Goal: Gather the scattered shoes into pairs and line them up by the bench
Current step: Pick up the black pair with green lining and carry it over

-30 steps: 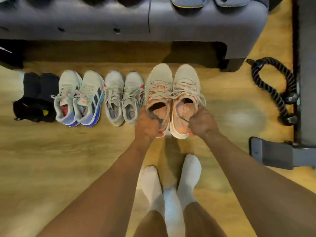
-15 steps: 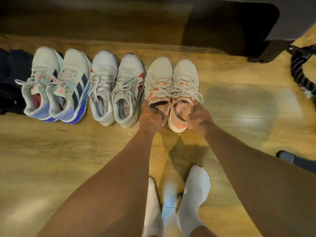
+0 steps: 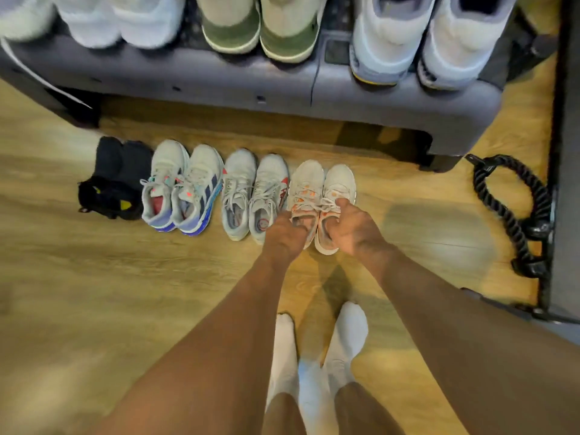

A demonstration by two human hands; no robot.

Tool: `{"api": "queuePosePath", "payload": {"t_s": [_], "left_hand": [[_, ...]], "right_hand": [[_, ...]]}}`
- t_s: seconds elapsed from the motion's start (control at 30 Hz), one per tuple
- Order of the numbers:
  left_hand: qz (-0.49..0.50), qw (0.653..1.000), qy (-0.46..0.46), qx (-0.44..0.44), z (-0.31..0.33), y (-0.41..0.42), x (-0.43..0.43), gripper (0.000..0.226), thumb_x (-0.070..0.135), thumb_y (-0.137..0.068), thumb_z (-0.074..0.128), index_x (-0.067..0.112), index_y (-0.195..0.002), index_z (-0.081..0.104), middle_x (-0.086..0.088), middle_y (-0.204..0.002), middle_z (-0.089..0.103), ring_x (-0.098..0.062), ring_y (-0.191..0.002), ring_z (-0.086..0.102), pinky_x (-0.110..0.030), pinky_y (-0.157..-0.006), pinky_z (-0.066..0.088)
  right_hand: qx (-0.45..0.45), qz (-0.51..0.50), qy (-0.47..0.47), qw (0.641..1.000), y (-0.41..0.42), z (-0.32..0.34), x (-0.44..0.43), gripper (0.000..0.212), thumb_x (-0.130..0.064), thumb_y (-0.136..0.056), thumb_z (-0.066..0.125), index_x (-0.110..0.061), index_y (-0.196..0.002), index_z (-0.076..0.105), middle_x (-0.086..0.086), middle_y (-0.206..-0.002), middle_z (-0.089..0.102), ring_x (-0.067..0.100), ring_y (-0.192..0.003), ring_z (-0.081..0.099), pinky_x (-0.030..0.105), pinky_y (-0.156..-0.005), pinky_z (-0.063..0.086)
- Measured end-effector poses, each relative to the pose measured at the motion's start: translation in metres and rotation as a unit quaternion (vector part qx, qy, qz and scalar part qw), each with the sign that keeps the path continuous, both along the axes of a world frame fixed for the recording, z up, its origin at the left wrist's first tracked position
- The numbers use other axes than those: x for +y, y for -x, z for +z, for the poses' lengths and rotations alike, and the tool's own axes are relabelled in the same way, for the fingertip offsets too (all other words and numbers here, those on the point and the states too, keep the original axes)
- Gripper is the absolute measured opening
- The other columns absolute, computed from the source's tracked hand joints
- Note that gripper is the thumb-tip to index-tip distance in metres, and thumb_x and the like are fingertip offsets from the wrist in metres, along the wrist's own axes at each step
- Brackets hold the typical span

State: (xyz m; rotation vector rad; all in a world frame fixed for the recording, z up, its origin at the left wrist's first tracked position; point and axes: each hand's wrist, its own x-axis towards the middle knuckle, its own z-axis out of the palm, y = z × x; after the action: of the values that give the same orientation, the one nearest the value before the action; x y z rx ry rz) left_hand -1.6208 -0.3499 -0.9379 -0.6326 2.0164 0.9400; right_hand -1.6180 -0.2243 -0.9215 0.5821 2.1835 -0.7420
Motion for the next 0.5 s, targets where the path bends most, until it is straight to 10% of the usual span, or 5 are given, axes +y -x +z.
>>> {"api": "queuePosePath", "payload": {"t_s": [0.5], "left_hand": [[-0.055, 0.920, 0.088, 0.378, 0.492, -0.016, -0.078, 0.044, 0.037, -0.091, 0.052, 0.020, -0.131, 0.053, -0.009, -0.134, 0.055, -0.029, -0.124, 0.049, -0.045, -0.103, 0.040]], "right_hand": [[0.355, 0.338, -0.020, 0.872, -0.008, 0.489, -0.064, 0.059, -0.036, -0.094, 0.045, -0.017, -0.147, 0.029, 0.009, -0.151, 0.033, 0.030, -0.136, 0.034, 0.044, -0.109, 0.030]]}}
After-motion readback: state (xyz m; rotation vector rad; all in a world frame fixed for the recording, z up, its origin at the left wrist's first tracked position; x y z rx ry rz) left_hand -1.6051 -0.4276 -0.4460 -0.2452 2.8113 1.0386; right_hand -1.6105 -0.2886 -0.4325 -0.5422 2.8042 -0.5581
